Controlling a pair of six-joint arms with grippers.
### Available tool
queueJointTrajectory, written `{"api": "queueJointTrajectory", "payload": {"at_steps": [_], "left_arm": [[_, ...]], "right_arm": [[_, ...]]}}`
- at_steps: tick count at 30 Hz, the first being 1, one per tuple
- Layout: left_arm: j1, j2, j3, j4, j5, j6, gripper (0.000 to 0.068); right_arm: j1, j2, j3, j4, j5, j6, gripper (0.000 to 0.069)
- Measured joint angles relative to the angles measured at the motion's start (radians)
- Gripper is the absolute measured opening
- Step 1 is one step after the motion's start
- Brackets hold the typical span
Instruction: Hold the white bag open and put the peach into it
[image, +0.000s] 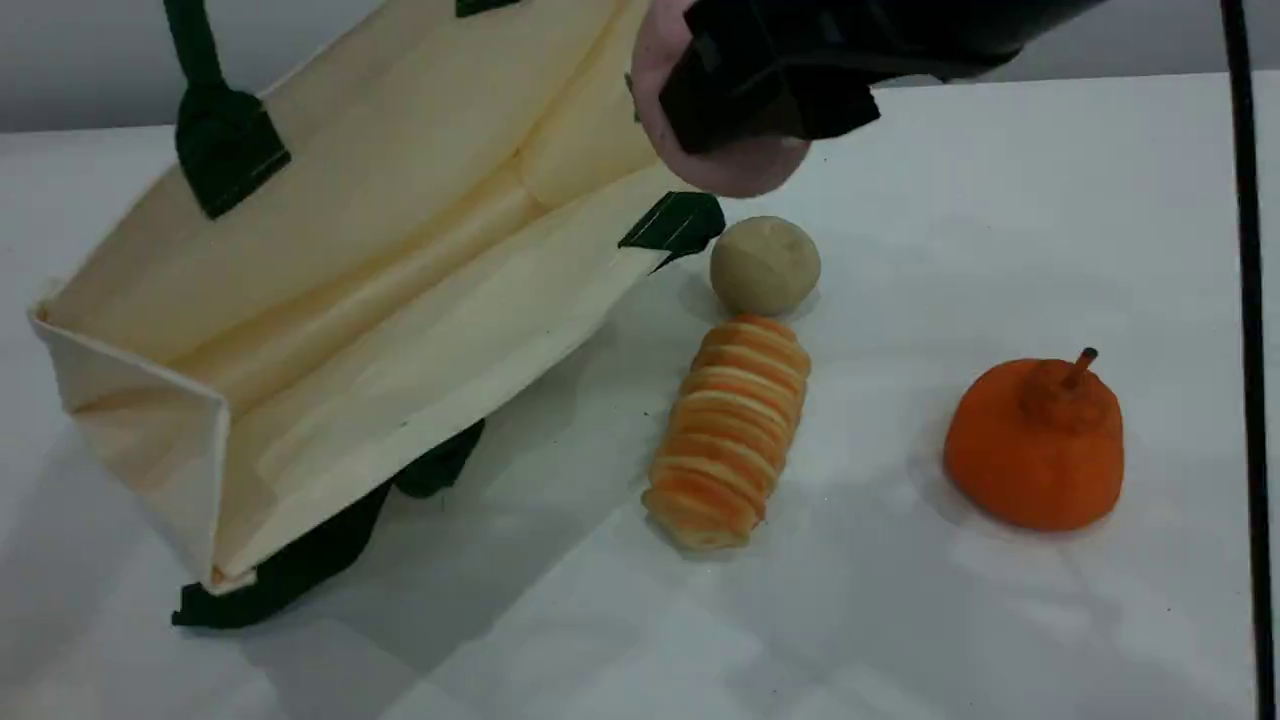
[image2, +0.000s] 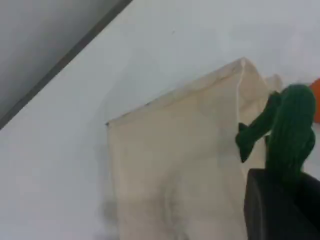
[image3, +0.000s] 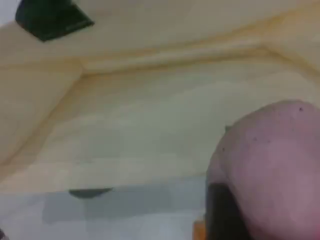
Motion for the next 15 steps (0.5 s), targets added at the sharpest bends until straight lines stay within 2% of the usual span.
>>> {"api": "queueJointTrajectory", "payload": {"at_steps": [9,15], "left_arm": [[-0.102,0.000,0.000,0.029,0.000,-0.006,0.0092],[-0.110,0.000,0.000,0.025,0.000,-0.013,0.0092]], "right_arm": [[0.000,0.008,0.001,0.000,-0.010,-0.002,0.0349],[0.002,0.010,0.001,0.003,-0.030,-0.002,0.0349]]}}
